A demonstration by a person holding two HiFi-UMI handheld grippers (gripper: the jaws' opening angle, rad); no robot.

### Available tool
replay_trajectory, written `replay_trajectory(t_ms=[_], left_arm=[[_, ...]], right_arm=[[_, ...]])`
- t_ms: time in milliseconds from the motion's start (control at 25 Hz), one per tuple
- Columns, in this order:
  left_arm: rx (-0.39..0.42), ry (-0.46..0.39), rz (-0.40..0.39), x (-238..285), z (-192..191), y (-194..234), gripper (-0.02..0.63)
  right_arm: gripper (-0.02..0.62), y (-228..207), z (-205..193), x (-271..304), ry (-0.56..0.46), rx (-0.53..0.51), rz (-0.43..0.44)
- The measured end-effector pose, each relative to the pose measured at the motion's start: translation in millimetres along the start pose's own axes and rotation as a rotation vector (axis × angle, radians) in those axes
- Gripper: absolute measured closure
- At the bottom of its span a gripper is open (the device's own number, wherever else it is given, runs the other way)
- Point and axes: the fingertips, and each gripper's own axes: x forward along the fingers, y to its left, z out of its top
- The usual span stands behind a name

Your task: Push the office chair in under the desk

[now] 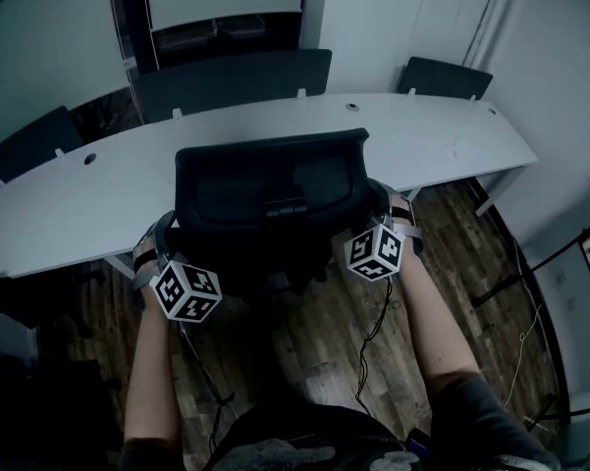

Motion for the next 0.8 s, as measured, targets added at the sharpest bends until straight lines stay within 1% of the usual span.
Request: replay_trajectory(t_ms=[240,400,560,680,800], left_arm=[[-0.002,0.002,-0.002,16,2,6,0.298],[0.0,-0.006,0.003,12,0,-2,0.298],[-0.001,-0.009,0.009,15,1,2,0.298],[-0.001,-0.01,0.021,14,-1,0,0.298],[0.009,-0.007,0.033,14,0,0,0.296]], right_arm=[[0.311,-5,0,18,0.015,0.001,-0.003],[0.31,0,-4,13,0.003,0.001,-0.01],[0.31,-3,-1,18,0.001,0.001,-0.012],[0.31,-1,-2,15,-0.012,-0.004,-0.029],[0.31,-1,-2,14,0.004,-0.003,-0.029]])
